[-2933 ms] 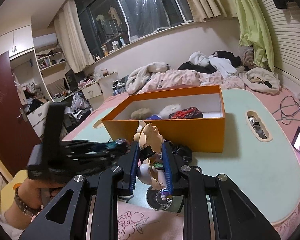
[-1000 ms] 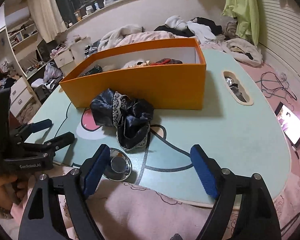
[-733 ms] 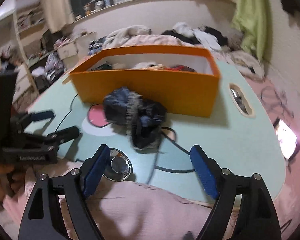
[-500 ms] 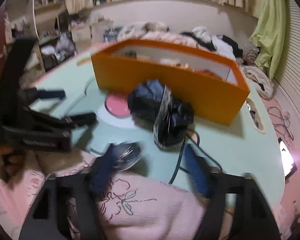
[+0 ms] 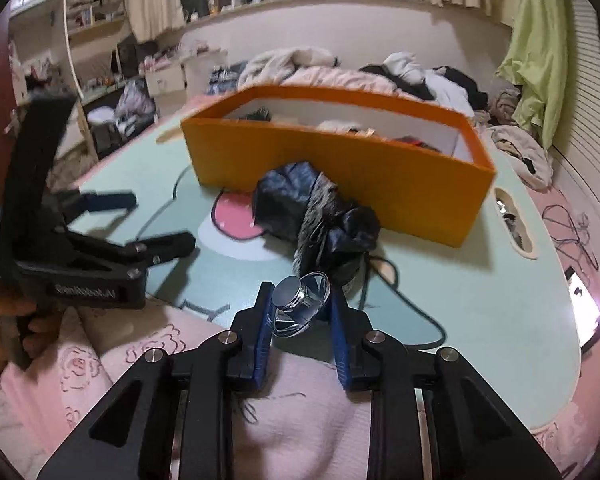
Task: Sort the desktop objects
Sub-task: 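Grasp the small silver cup with the right tool, then grasp the black plastic bag with the left tool, then drop the black bag into the orange box with left tool while right tool drops the silver cup in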
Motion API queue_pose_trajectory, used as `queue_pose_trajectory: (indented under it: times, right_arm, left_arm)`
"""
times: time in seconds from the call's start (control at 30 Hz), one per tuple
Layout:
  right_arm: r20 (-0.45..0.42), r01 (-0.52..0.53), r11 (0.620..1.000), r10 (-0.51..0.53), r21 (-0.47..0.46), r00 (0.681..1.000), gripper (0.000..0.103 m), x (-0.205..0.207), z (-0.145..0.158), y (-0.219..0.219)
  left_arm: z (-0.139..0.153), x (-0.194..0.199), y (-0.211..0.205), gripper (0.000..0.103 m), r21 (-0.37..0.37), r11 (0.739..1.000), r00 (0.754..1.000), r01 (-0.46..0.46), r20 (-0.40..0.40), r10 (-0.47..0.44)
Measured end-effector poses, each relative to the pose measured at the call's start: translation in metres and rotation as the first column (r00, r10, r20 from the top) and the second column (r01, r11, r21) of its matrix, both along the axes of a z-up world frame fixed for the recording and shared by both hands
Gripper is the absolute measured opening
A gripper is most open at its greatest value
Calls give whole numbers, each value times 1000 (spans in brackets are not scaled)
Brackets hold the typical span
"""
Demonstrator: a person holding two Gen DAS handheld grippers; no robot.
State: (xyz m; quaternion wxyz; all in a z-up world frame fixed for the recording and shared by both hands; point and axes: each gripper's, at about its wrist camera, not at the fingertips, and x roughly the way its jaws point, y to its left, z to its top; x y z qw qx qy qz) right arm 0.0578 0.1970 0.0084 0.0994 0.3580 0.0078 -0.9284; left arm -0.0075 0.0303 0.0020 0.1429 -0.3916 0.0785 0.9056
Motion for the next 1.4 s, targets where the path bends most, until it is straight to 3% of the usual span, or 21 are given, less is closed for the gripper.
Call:
queue_pose_trajectory:
  times: [0.17,0.3,0.4,0.47,0.63,0.77,0.9,1.17,1.3,1.4]
  right_arm:
    - [-54,82,991,-88,-108,995,27,5,7,24]
    - [-18,238,955,-245,-177,969,27,2,2,50]
    - [16,322,925,-326,-202,945,27,-1,-1,64]
    - [25,340,917,-342,-211,939,27,-2,0,69]
    - [21,326,926,-329,-190,944,27,-4,3,64]
    - [6,303,940,-306,-159,952,27,-1,4,56]
    - [-19,285,950,-290,-130,957,27,2,5,52]
    - [-31,264,959,-268,-107,963,27,1,7,48]
    - [-53,223,970,-229,-97,972,27,-4,16,39]
    - [-86,199,968,-214,-155,973,27,-27,40,37]
  left_arm:
    - [3,0,4,103,0,1000,1000,22,-8,-22]
    - [25,6,24,103,16,991,990,132,-53,-131]
    - [38,0,48,102,122,966,973,229,-12,-229]
    - [40,-11,68,101,165,955,966,246,35,-255]
    - [31,-33,111,76,82,976,974,201,92,-208]
    - [20,-46,113,52,153,965,963,212,134,-233]
    - [25,-34,106,35,171,957,968,233,56,-246]
    - [60,-3,45,32,262,947,981,184,-108,-161]
    - [89,-14,29,32,280,948,980,151,-165,-107]
    - [117,-34,29,32,276,951,975,142,-207,-85]
